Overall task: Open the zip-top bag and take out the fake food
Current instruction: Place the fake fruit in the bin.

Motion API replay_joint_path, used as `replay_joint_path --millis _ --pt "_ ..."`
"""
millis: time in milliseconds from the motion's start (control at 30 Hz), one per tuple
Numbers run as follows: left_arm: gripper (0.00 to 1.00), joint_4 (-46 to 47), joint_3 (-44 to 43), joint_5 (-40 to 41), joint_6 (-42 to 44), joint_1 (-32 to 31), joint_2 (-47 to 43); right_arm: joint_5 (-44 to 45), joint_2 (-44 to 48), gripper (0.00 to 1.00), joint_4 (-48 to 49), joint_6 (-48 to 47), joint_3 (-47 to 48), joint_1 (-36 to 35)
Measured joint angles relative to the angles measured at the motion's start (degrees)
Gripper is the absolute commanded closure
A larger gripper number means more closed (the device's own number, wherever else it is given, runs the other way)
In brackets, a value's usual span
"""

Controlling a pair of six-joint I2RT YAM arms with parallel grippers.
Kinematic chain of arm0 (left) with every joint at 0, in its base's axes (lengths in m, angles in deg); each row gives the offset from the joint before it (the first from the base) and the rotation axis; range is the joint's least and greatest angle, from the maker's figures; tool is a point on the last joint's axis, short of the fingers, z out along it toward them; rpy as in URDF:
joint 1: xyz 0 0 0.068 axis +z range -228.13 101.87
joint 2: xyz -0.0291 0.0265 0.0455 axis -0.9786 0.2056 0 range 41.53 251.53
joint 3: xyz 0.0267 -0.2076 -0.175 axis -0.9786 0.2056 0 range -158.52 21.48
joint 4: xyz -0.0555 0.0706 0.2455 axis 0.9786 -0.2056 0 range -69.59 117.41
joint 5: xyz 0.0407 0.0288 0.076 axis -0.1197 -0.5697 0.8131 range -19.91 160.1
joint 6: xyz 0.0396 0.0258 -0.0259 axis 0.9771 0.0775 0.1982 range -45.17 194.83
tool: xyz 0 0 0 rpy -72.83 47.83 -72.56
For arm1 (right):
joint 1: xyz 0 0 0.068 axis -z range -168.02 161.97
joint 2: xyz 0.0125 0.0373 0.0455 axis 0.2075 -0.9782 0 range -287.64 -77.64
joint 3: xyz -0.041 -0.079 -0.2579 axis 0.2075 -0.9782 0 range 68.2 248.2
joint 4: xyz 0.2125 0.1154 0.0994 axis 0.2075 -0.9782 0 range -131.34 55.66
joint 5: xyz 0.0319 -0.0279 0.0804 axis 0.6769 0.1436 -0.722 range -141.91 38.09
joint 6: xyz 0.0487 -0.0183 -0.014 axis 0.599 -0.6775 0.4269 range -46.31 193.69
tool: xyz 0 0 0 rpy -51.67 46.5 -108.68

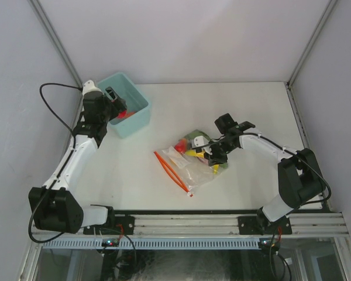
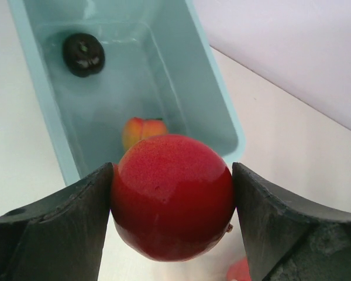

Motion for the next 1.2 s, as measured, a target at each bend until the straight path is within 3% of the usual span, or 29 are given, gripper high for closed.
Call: replay_joint_path --millis 633,933,1200 --pt "0.87 -16.11 -20.52 15.93 1.77 0.00 19.63 -0.02 0.13 0.88 -0.11 0.00 0.00 0.20" --pt "0.69 -23.02 -28.65 22.12 5.73 -2.12 28.02 -0.04 0.13 0.88 -0.13 0.00 0.00 0.22" --pt "0.67 -26.82 -36.50 24.92 8.13 -3.28 35.71 -0.26 0.15 0.88 -0.13 0.00 0.00 0.33"
